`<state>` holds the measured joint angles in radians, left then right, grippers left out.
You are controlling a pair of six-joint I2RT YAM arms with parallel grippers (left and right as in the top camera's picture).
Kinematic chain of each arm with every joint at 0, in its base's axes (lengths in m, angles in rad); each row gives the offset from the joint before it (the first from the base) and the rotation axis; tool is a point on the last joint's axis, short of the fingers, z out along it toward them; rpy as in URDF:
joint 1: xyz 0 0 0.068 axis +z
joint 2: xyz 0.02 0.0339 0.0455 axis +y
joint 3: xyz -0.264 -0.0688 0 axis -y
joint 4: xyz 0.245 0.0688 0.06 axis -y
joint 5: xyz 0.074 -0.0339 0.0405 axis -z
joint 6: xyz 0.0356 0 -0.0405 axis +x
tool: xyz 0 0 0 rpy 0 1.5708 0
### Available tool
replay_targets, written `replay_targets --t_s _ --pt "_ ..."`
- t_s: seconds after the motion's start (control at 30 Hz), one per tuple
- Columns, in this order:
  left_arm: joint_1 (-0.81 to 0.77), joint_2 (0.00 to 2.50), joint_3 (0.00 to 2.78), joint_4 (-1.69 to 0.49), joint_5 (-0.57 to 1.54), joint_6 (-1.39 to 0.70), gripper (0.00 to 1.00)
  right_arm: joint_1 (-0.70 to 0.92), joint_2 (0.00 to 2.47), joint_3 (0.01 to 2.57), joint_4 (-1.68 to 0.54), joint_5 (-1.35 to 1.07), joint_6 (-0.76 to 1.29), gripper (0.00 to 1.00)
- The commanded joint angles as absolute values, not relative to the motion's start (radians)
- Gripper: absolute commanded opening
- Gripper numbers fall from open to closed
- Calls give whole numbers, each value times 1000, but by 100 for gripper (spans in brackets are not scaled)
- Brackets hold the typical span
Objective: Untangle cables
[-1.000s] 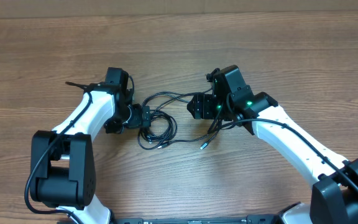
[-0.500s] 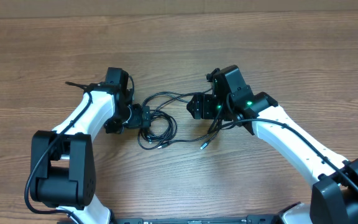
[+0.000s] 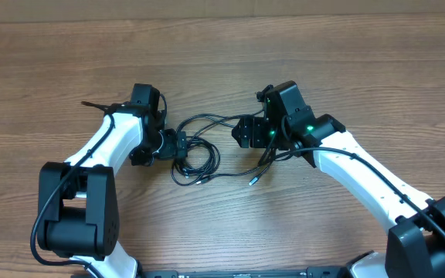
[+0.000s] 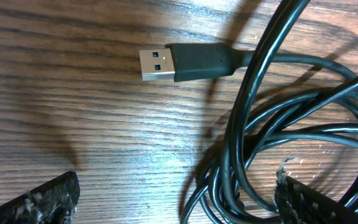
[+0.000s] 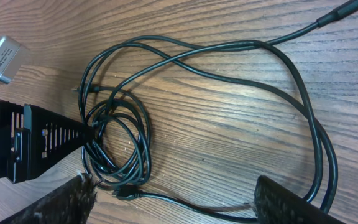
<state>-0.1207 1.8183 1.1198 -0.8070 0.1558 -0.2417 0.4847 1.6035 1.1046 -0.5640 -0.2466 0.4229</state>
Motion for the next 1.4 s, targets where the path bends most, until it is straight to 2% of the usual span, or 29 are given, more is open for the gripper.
replay_targets --t_s 0.0,0.1,0.23,0.7,0.93,1.07,1.17,1.27,1.33,1.37 --pt "-125 1820 1116 -805 155 -255 100 480 1597 1116 -562 -236 426 80" --pt "-125 1820 1116 -806 153 -255 100 480 1597 1116 -566 -237 427 81" --pt "-125 1820 1116 -806 153 -255 100 484 1597 1116 -580 -241 427 91" --pt "-125 1820 1116 -806 153 -255 100 483 1597 1116 -641 -286 427 88" --pt "-125 1820 1116 -806 153 -255 100 483 1597 1116 -641 -286 427 65" --pt "-125 1820 1116 -787 155 -260 100 483 1597 1116 -639 -286 427 42" --pt "-125 1820 1116 -703 158 -271 100 483 1597 1116 -632 -286 427 21" --pt "-125 1820 1116 -633 180 -270 100 483 1597 1116 -626 -286 427 4" --pt "-125 1820 1116 -627 180 -271 99 483 1597 1116 -627 -286 426 4" --pt "-125 1820 1116 -614 187 -271 91 483 1597 1116 -627 -286 427 4"
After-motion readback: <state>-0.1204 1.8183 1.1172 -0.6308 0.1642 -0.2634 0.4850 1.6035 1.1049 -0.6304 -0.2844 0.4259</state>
